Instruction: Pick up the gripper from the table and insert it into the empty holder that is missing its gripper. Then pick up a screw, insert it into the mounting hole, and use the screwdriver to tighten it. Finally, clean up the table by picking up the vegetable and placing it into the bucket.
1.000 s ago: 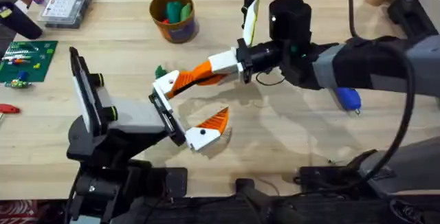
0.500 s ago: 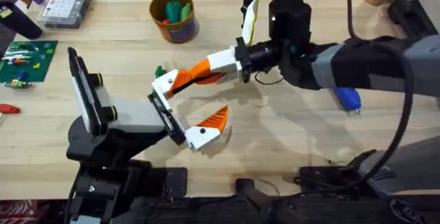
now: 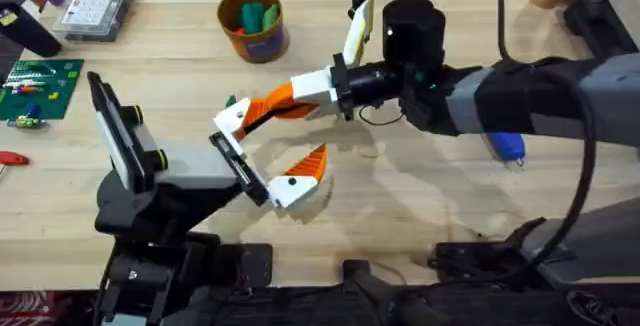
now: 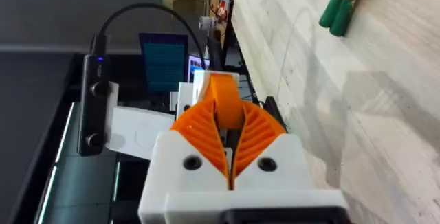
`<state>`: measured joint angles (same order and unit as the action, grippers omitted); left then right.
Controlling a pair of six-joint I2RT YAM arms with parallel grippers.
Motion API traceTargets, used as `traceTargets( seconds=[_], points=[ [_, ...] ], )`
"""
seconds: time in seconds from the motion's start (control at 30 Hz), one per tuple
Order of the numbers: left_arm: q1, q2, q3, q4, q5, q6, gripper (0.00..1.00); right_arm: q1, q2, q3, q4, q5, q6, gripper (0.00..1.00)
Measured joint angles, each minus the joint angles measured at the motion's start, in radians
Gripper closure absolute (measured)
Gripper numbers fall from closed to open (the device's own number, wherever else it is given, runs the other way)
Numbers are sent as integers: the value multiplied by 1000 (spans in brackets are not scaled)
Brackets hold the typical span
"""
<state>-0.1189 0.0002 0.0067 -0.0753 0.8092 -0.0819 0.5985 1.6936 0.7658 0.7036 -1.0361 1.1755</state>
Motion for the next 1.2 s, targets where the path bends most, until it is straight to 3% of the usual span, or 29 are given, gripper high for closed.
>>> traceTargets(
  seconds=[0.6,0.77,0.9,1.2],
  points=[
    [0,0,1,0,-5,-5,14,3,0,0,0,3,4,993],
    [-1,0,1,-1,14,-2,14,10,0,0,-6,-4,7,843],
    [-13,0,2,-4,57,3,15,37,1,0,-11,-8,7,768],
    [-13,0,2,-6,74,7,15,43,4,0,-16,-28,7,613]
  ],
)
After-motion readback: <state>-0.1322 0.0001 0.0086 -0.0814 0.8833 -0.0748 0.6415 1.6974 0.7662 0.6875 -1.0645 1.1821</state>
